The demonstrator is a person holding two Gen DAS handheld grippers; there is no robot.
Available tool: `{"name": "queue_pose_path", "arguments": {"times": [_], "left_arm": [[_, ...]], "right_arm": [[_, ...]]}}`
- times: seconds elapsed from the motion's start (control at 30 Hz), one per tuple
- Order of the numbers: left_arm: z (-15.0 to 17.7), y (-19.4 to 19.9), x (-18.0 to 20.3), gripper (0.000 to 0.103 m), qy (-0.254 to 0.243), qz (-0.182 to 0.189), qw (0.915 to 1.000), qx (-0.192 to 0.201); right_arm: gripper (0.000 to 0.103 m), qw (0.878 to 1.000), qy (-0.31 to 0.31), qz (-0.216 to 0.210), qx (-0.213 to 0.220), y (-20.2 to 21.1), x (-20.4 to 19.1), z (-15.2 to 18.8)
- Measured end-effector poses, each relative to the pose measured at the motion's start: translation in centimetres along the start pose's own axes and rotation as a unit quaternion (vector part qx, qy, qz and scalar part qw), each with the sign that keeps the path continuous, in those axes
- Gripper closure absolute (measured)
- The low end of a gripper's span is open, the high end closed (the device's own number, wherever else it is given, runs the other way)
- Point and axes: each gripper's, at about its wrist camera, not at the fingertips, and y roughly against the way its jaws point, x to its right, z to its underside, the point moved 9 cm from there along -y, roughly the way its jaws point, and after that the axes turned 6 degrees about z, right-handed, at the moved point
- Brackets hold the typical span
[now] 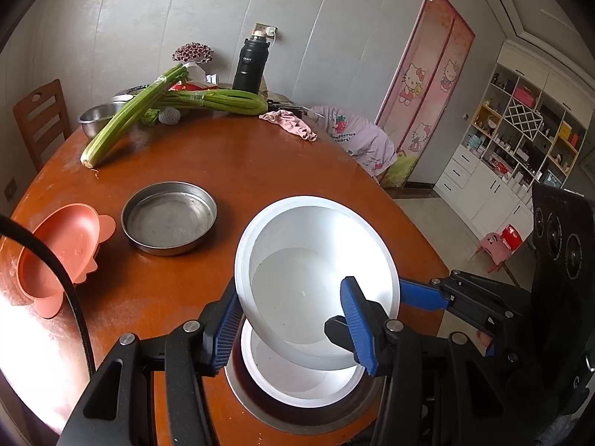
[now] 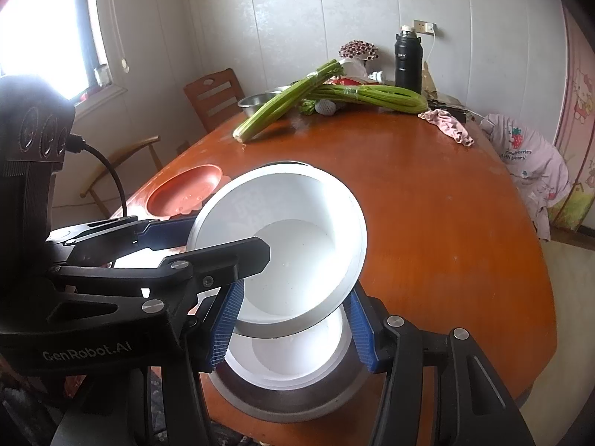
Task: Organize plates and bowls
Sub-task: 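Shift the right gripper to clamp the steel bowl rim with the white bowls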
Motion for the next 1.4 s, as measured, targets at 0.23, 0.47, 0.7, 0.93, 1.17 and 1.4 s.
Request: {"name": "queue_pose_path", "arguments": {"times": [0.23, 0.47, 0.7, 0.93, 1.17, 1.4], "left_arm": [[0.8, -0.4, -0.1, 0.051, 0.005, 0.004, 1.0000, -0.007], [2.0, -0.9, -0.3, 0.051, 0.011, 0.004, 0.9998, -0.018], [2.8, -1.4, -0.3, 0.051, 0.011, 0.000, 0.9996, -0.028], [3.3, -1.7, -0.1, 0.051, 0.010, 0.001, 0.9993, -0.035], [3.5, -1.5, 0.1, 0.051, 0.007, -0.001, 0.9994, -0.034], [4.3, -1.6, -0.1, 0.051, 0.012, -0.001, 0.9990, -0.043]], "right_arm": [[0.046, 1.000, 0.001, 0.000, -0.009, -0.4, 0.0, 0.6], [0.046, 1.000, 0.001, -0.002, -0.021, -1.0, -0.2, 1.6], [0.046, 0.999, 0.001, -0.007, -0.034, -1.3, -0.2, 2.9], [0.046, 0.999, 0.001, -0.008, -0.040, -1.1, -0.3, 3.7], [0.046, 0.999, 0.004, -0.010, -0.039, -0.7, -0.6, 4.1], [0.046, 0.999, 0.003, -0.016, -0.047, -0.9, -0.7, 4.7]]}}
